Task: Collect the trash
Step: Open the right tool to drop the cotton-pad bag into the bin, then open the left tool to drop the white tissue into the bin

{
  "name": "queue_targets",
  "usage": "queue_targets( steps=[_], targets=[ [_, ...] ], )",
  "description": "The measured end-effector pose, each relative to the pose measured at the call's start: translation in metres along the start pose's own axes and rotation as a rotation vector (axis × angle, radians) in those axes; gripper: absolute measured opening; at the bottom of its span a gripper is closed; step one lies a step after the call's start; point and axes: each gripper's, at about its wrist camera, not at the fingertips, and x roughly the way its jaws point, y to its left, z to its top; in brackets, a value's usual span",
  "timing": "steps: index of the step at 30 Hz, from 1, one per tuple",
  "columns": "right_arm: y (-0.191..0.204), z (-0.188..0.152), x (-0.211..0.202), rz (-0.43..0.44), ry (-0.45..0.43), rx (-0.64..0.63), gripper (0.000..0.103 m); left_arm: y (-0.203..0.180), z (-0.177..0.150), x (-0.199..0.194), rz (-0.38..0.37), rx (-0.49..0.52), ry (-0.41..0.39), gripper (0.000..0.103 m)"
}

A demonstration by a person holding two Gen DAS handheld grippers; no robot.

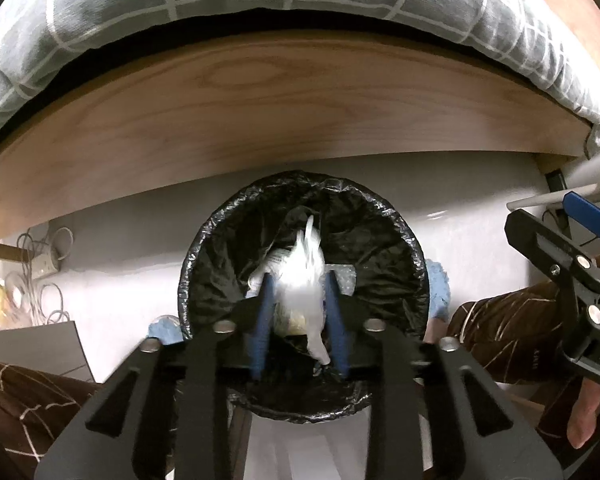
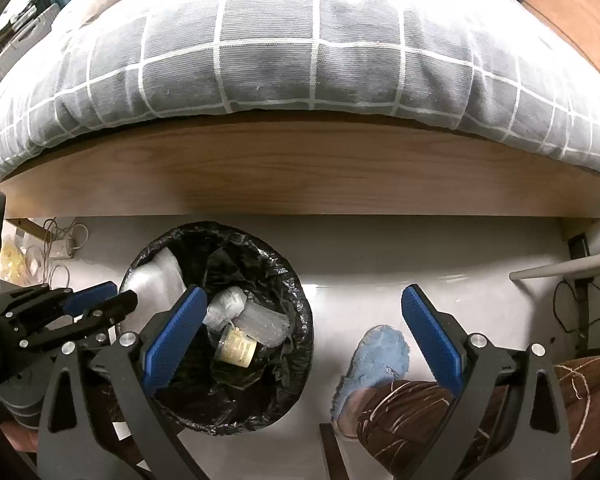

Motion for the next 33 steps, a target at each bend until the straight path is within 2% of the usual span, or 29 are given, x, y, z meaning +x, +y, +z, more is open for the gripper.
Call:
queue_targets(
  steps=[2,4,7,12,16,20,27,33],
  targets=[
    [0.001,0.000,-0.001,-0.004,-0.001,-0.006,0.094,0.002,0.000,-0.003,0.002,-0.006,-0.007,0.044],
    [0.002,0.000,-0.003,-0.001,-0.006,-0.005,0.094,0.002,0.001,-0.008,0.011,-0.002,-0.022,0.056],
    [0.003,0.000,-0.008,0.001,-0.020,-0.006,0.094,0.002,0.000,-0.016,0.028,0.002,-0.048,0.068],
    [0.004,0.002,-0.021,-0.010,-0.062,-0.018,0.094,0.009,-0.001,-0.032,0.042,-0.026,-0.071,0.082],
    [0.003,0.007,-0.033,-0.013,-0.101,-0.011,0.094,0.014,-0.002,-0.051,0.060,-0.042,-0.134,0.092],
    [0.005,0.010,-0.046,-0.011,-0.141,-0.013,0.094,0.019,-0.005,-0.065,0.061,-0.070,-0.159,0.097],
    [0.013,0.019,-0.072,-0.016,-0.213,-0.025,0.094,0.030,0.001,-0.099,0.075,-0.106,-0.231,0.097],
    [0.028,0.033,-0.097,-0.012,-0.298,-0.075,0.094,0.046,0.010,-0.133,0.115,-0.135,-0.310,0.097]
  ],
)
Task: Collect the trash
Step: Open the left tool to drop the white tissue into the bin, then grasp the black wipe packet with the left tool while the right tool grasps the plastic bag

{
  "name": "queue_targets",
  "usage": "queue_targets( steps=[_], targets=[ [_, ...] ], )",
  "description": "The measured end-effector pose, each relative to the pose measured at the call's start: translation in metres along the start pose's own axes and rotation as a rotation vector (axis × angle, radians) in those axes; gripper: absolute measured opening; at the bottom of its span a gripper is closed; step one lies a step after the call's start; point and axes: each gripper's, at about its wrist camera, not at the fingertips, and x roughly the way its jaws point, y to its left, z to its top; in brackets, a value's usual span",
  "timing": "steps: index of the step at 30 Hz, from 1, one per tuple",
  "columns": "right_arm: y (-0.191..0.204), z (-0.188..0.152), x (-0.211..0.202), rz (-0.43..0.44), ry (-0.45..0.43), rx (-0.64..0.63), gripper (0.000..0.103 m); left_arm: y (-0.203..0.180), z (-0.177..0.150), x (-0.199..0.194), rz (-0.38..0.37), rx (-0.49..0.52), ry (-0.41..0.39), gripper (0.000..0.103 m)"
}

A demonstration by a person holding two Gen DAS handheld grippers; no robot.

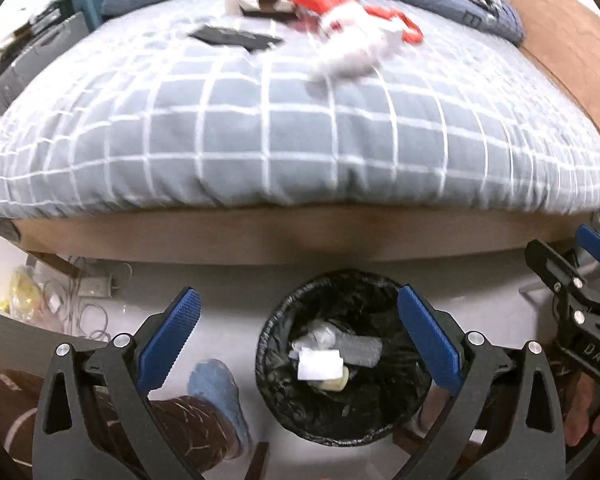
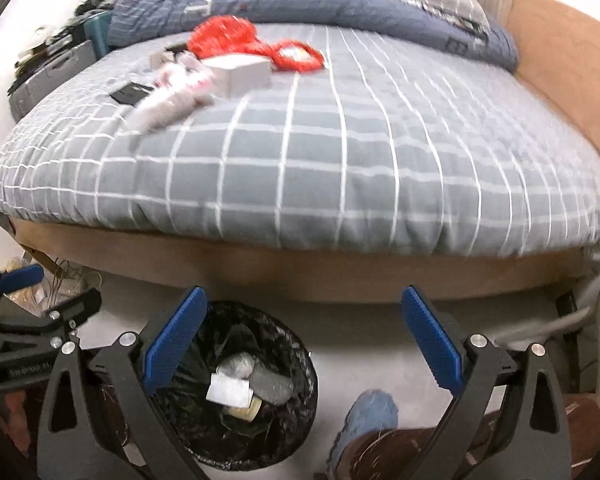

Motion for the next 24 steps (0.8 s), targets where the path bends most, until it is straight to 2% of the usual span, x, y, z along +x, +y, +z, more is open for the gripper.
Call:
queue_targets(
  steps=[12,18,24],
  targets=[
    [0.019,0.054,-0.025,0.051,-0.101,-0.013,0.094,0.036,0.044,-0.034,0.058,-0.055,-0.099,0.097],
    [0.030,0.092,-0.027,0.052,-0.149,-0.035,0.094,0.057,0.079,-0.041,0.084,-0.079,-0.143,0.097],
    [0.044,0.124,-0.016,0.060,-0.169,-0.054,0.094,0.067,0.122,-0.032,0.096,-0.084,-0.168,0.097]
  ],
)
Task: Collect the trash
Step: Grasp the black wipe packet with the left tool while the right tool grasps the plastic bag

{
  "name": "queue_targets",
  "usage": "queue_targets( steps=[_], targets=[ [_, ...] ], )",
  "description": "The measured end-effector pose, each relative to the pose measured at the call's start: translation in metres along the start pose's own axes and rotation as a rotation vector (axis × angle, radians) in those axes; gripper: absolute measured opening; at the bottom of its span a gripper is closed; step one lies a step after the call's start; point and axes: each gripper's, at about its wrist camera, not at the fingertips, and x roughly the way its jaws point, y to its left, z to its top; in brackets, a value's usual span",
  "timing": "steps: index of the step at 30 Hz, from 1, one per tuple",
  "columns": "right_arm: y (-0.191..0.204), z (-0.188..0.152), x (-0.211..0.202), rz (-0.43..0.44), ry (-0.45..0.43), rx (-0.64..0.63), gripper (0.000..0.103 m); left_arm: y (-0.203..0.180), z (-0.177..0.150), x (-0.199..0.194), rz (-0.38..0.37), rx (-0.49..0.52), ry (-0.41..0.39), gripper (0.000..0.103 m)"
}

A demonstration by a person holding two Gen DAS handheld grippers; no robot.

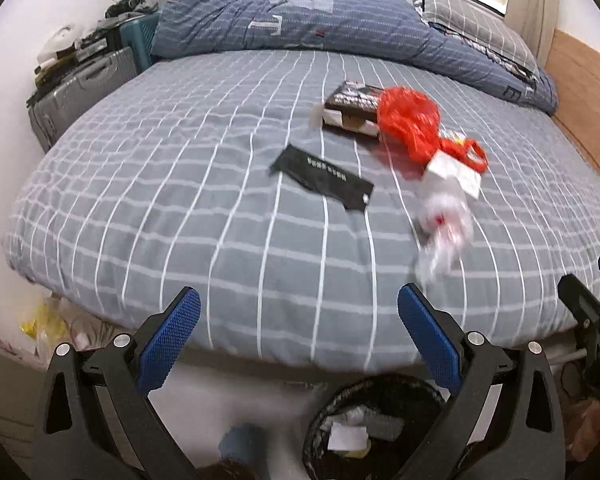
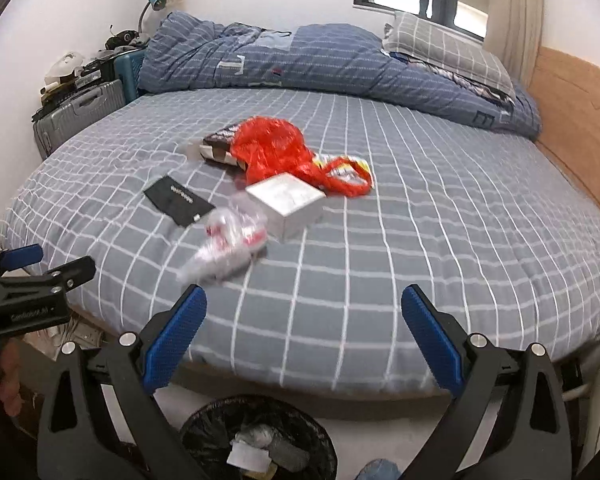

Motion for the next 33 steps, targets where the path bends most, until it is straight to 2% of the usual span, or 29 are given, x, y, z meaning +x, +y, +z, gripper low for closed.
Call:
queue_targets(
  steps=[8,12,19,27,33],
  targets=[
    [0.023,0.026,0.051,0.023,0.012,-0.039,0.094,0.006,0.051,0.051,-0.012,-0.048,0.013,0.097],
    [0.030,0.033,0.077,0.038,0.034,-0.048,0.094,0.006,0.067,0.083,-0.032,-0.064,0.038,0.097],
    [0.037,0.037,0.114,0.098,0.062,-0.062,0.090,-0.001,0.095,0.126,-0.021,-0.069,0.052,0.097],
    [0.036,0.032,0.131,0.157,0.076,-0.046,0.088,-0.012,0.099,0.161,-0.007,-0.092,0.097,0.097],
    [0.040,0.030,0.136,0.185,0.086,-0.038,0.084,-0.021,0.093,0.173,0.041,-0.089,0.100,0.096]
  ],
)
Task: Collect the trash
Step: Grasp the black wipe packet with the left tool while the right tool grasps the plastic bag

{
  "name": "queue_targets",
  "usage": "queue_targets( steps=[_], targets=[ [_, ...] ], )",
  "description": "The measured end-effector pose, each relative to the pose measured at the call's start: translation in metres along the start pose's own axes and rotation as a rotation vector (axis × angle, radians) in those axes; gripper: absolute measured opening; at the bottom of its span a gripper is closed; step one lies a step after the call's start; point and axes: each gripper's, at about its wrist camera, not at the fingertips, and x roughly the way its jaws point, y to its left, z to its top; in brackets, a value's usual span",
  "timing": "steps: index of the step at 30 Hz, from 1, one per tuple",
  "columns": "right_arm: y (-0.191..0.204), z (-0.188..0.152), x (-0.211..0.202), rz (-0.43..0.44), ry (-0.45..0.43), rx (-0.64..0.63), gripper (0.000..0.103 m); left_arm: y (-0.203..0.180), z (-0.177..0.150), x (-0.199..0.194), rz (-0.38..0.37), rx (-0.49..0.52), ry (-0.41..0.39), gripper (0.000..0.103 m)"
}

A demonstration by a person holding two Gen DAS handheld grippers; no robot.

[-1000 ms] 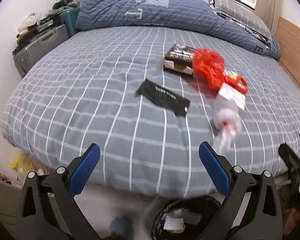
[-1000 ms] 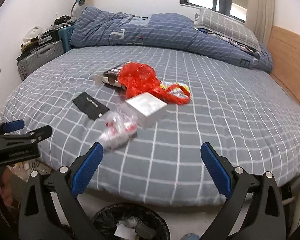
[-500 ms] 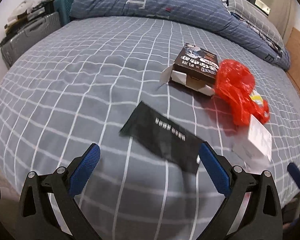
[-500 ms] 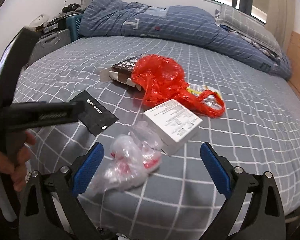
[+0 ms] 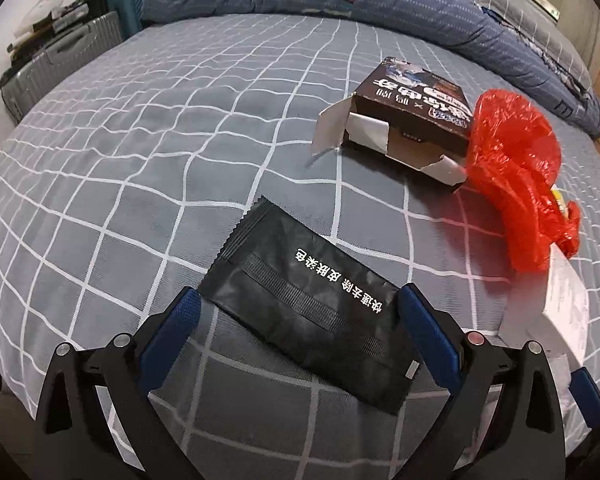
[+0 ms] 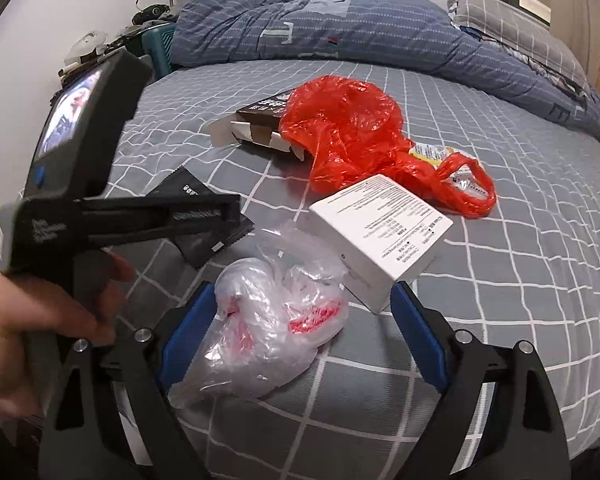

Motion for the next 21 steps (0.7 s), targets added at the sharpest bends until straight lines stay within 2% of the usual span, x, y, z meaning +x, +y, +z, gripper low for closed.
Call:
queue_targets(
  steps=[6,12,21],
  targets=[
    [0.001,-0.002,0.006,0.027,0.025,-0.001,0.074,-0.006,-0.005,0.002,0.039,0.017,0.007,0.090],
    [0.004,-0.001,0.009,0.053,0.050,-0.007,0.064,-0.005,-0.007,-0.003,0.037,0.015,0.023,0.081],
    [0.006,-0.001,0.011,0.056,0.063,-0.021,0.061,0.001,-0.007,-0.009,0.029,0.020,0.016,0.063]
  ],
)
